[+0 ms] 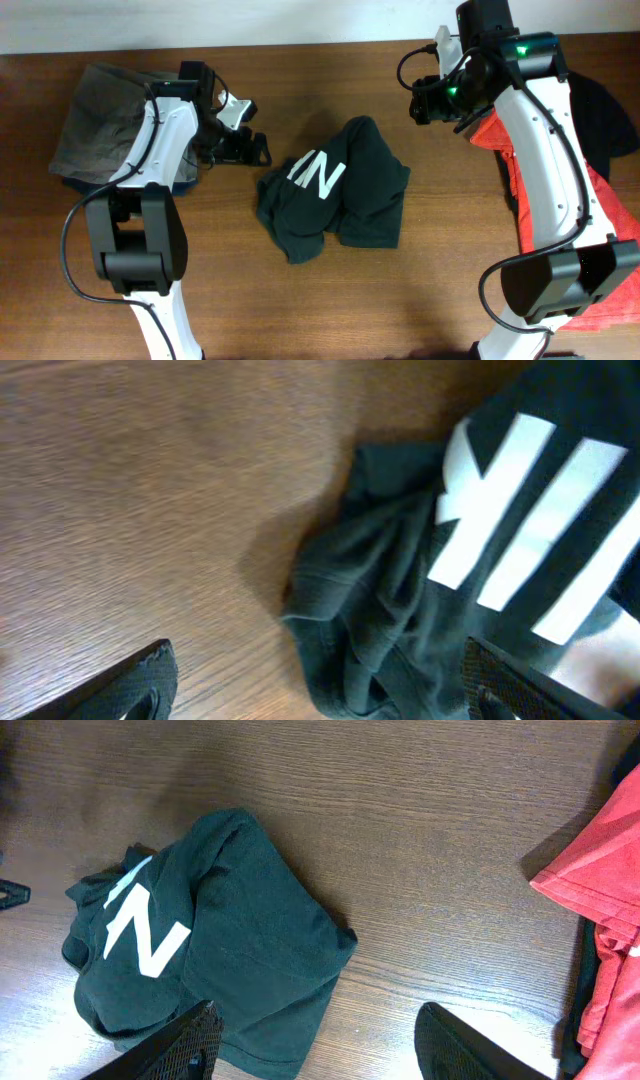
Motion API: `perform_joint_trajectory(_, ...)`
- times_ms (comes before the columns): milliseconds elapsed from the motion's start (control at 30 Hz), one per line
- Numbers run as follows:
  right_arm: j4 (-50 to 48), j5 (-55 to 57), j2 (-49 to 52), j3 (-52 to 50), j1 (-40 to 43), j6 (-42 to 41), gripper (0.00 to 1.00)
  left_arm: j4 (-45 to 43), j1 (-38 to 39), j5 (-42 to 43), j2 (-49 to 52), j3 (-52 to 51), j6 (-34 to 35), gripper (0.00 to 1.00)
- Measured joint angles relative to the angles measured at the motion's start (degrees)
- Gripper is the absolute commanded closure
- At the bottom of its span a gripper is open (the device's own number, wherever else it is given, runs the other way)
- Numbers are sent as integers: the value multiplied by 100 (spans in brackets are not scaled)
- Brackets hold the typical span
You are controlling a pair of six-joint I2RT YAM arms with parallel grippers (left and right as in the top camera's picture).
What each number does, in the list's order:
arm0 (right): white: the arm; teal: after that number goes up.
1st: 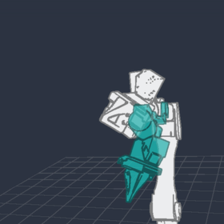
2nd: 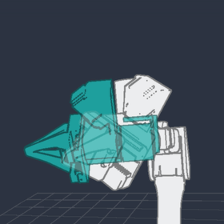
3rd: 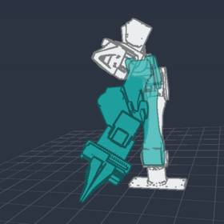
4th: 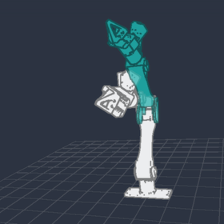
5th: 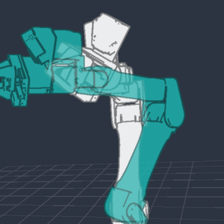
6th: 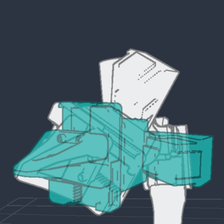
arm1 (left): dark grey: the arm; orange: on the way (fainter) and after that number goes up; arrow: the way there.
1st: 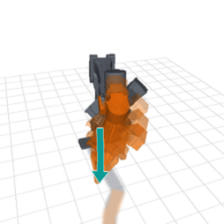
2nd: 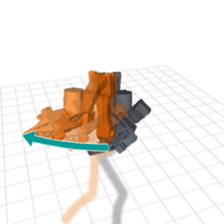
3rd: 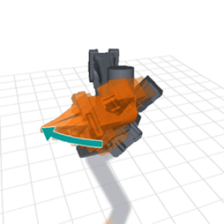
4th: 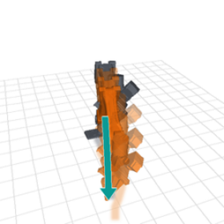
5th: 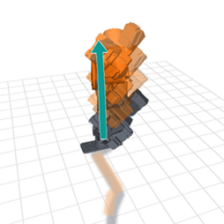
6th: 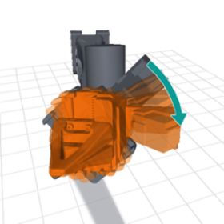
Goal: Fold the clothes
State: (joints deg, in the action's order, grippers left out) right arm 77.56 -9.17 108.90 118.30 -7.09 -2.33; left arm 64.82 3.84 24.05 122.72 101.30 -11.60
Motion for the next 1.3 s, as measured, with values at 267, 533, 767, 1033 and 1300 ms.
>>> perform_joint_trajectory(267, -2, 2, 0, 0, 0, 0, 33, -9, 157, 166, 389, -7, -236, 31)
perform_joint_trajectory(533, -4, 2, 0, 0, 0, 0, 33, -52, 151, 46, 448, -11, -273, 50)
perform_joint_trajectory(767, -94, 116, 0, 0, 0, 22, 28, 675, 317, -173, 459, -11, -380, 50)
perform_joint_trajectory(1033, -57, 177, 0, 0, 0, 83, 27, 1032, 896, -503, -304, -50, -221, 50)
perform_joint_trajectory(1300, 107, 179, 0, 0, 0, 109, 25, 1202, 1545, -1034, -1779, -837, 872, 49)
